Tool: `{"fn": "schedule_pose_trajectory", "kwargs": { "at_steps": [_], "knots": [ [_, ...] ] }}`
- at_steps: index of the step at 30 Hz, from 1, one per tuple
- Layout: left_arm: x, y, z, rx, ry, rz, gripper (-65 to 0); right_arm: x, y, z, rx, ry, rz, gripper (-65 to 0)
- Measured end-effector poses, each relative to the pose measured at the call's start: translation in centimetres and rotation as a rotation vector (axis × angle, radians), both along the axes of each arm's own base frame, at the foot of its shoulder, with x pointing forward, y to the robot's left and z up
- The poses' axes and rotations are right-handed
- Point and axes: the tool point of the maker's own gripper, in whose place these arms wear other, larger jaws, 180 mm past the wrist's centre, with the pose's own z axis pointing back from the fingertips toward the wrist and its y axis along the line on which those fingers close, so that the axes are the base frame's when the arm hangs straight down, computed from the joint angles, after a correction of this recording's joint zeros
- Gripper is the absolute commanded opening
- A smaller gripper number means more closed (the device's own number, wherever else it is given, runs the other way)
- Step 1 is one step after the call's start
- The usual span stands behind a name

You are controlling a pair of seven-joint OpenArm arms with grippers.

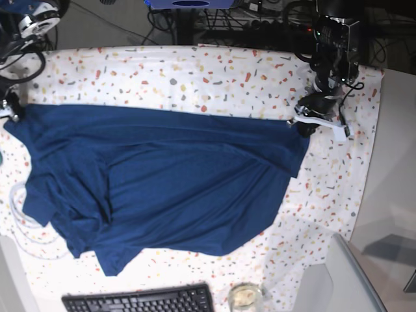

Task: Layout the t-shirt on the table in an organized manner, then fold the t-shirt properly
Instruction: 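Lift the shirt edge with both grippers and pull it apart, then lay the stretched shirt edge down along the table with both grippers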

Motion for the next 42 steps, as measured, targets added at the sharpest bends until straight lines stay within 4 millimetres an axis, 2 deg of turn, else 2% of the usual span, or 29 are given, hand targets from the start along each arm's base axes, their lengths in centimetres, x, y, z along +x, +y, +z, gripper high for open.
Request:
{"fn": "schedule_pose_trajectory", "kwargs": {
  "at_steps": [2,4,7,10,14,16,20,26,29,31,35,38,42],
  "knots": [
    [-0.3,0.0,0.0,-0.013,0.042,-0.021,-65.0,0.3,-0.8,0.7,-0.022,0.02,0.041,-65.0],
    [-0.4,0.0,0.6,-0.018,0.071,-0.049,-65.0,0.9,-0.7,1.0,-0.02,0.031,0.065,-65.0],
    [0.4,0.8,2.6,-0.016,0.047,-0.051,-65.0,0.9,-0.4,1.7,-0.032,0.063,0.109,-65.0],
    [0.6,1.8,3.9,-0.015,0.065,-0.03,-65.0,0.7,-1.2,3.3,-0.085,0.09,0.137,-65.0],
    [-0.7,1.8,5.2,0.0,0.082,-0.019,-65.0,0.7,-2.4,6.3,-0.18,0.105,0.166,-65.0],
    [-1.6,1.6,5.2,-0.003,0.089,-0.024,-65.0,1.0,-2.6,7.3,-0.214,0.09,0.165,-65.0],
    [-3.7,1.7,4.0,0.009,0.141,-0.021,-65.0,1.0,-1.0,6.5,-0.214,0.121,0.228,-65.0],
    [-7.1,1.3,2.1,-0.009,0.217,-0.011,-65.0,-1.4,0.7,4.4,-0.179,0.181,0.257,-65.0],
    [-8.0,1.4,1.8,-0.006,0.239,-0.01,-65.0,-1.7,0.9,4.1,-0.172,0.194,0.261,-65.0],
    [-7.4,1.5,2.3,-0.001,0.22,-0.008,-65.0,-1.0,0.6,4.8,-0.189,0.179,0.261,-65.0],
    [-4.7,1.7,5.1,0.013,0.14,0.017,-65.0,0.6,-1.0,8.6,-0.296,0.133,0.257,-65.0],
    [-3.5,2.3,6.4,0.032,0.118,0.068,-65.0,1.1,-1.4,10.4,-0.342,0.141,0.264,-65.0],
    [-0.7,1.2,8.7,-0.006,0.07,0.047,-65.0,3.7,-1.5,12.4,-0.348,0.09,0.226,-65.0]
  ]
}}
